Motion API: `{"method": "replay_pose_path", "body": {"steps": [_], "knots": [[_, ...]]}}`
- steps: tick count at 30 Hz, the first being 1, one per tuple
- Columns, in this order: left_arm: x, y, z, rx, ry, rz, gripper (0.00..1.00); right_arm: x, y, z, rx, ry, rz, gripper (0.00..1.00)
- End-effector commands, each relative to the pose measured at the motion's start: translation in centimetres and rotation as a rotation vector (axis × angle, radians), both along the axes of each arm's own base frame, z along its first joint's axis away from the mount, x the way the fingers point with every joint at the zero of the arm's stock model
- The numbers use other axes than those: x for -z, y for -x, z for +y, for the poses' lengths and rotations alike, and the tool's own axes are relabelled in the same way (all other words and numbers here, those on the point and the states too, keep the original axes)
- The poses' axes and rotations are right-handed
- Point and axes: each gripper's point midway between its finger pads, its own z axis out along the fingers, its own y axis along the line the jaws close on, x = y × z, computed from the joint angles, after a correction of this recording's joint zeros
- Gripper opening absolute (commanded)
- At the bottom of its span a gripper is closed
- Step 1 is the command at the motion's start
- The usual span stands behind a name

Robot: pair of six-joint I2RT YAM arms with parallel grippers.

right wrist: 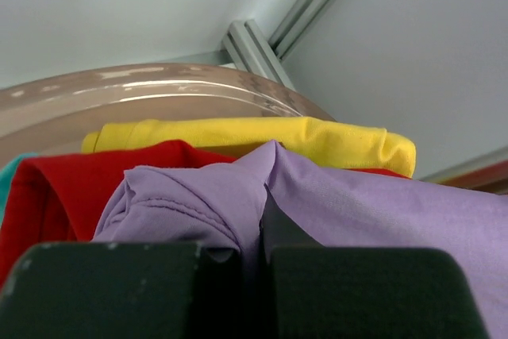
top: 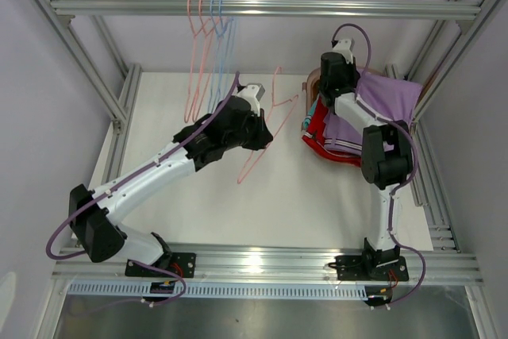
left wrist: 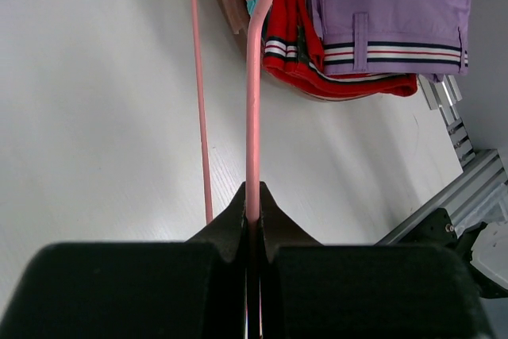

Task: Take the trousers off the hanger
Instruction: Place the trousers in the bin.

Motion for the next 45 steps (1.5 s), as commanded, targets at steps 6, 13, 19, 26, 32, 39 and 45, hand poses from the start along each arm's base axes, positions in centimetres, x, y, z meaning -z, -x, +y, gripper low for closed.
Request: {"method": "replay_pose_path", "body": {"steps": [6, 13, 19, 26, 32, 39, 45], "knots": [[-2.5, -0.6, -0.4, 0.018, 0.050, -0.042, 0.00, -6.6, -3.9, 2.2, -0.116, -0.095, -0.209, 0.00], [-2.6, -0.7, -0.4, 0.013, 0.056, -0.041, 0.00, -5.5, -3.4, 2.9, -0.120, -0.120, -0.154, 0.75], [-2.6, -0.2, -0.9, 0.042, 0.078, -0.025, 0.01, -9.5, -0.9, 3.4, -0.167, -0.222, -0.216, 0.93], [-3.0, 0.0, -0.7, 0.044, 0.082, -0.034, 0.01, -12.6, 4.0, 5.0, -0.277, -0.387, -0.208, 0.94], [-3.3, 0.9, -1.3, 0.068, 0.082, -0.048, 0.01, -12.8, 9.7, 4.4, -0.332, -0.448, -0.200, 0.80], [-3.6, 1.5, -1.6, 0.081, 0.082, -0.059, 0.01, -7.2, 14.5, 0.8, -0.184, -0.477, -0.130, 0.25], [-3.8, 1.9, -2.0, 0.101, 0.100, -0.049, 0.01, -0.7, 18.3, -0.3, -0.132, -0.568, -0.048, 0.19]]}}
